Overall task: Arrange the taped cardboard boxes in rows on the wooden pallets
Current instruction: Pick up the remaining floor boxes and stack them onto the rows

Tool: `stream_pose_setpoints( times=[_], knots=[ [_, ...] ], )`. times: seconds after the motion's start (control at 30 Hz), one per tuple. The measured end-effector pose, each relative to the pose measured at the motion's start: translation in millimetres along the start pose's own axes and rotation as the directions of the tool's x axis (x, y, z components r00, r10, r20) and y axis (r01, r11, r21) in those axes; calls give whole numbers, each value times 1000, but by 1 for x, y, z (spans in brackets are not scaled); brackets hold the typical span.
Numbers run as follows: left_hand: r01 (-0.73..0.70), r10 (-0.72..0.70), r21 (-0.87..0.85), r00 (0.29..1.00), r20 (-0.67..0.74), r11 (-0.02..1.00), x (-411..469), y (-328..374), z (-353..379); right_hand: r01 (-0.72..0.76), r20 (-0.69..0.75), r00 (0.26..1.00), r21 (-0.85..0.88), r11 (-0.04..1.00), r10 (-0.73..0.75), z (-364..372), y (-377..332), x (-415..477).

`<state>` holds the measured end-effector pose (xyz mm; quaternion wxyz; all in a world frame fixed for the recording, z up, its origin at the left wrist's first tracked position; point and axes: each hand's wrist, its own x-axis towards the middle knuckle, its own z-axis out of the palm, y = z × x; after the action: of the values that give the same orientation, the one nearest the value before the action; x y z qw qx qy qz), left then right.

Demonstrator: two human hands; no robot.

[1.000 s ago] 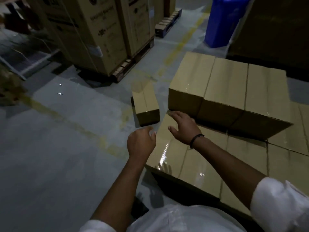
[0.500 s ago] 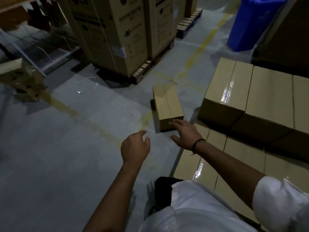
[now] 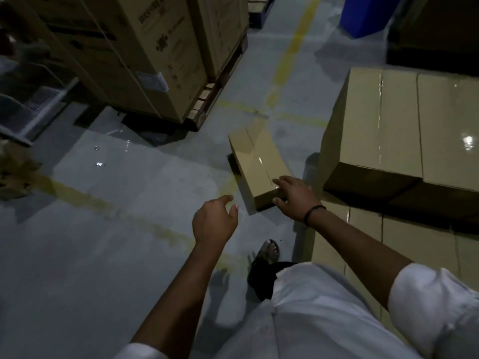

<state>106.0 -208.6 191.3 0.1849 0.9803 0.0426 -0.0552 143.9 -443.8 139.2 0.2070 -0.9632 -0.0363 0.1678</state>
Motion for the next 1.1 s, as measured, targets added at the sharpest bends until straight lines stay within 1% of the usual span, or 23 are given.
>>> stream_pose_setpoints(
  times=[0.07,0.17,0.37,0.47,0.57,0.67,0.73,0.8,0.87,0.97,1.1],
  knots=[
    [0,1,-25,1000,31,1000,39,2,-1,-36,32,999,24,999,36,-5,1,29],
    [-25,27,-47,999,45,999,92,5,-1,-38,85,996,16,999,37,-14,-2,71],
    [-33,39,-55,992,117,998,191,5,7,-98,75,993,24,995,96,-39,-6,162],
    [-37,52,-76,979,199,996,237,0,21,-148,92,985,32,988,145,-38,-1,203],
    [-64,85,-78,951,298,995,283,-9,45,-239,126,964,30,970,234,-25,10,240],
    [-96,119,-75,892,436,993,323,-19,74,-348,166,926,22,937,340,-10,23,274],
    [-138,138,-36,858,495,990,345,-25,94,-402,193,899,3,915,394,2,34,297],
    [-190,153,16,835,529,982,371,-28,121,-437,216,877,-15,900,429,18,50,324],
    [-149,122,-1,807,577,989,402,-29,157,-455,230,863,-30,890,450,40,69,357],
    [-119,105,-21,761,640,993,451,-37,237,-442,239,864,-59,895,443,87,108,416],
    [-130,110,-14,769,629,991,499,-59,351,-375,263,876,-153,915,403,168,168,487]
  ],
)
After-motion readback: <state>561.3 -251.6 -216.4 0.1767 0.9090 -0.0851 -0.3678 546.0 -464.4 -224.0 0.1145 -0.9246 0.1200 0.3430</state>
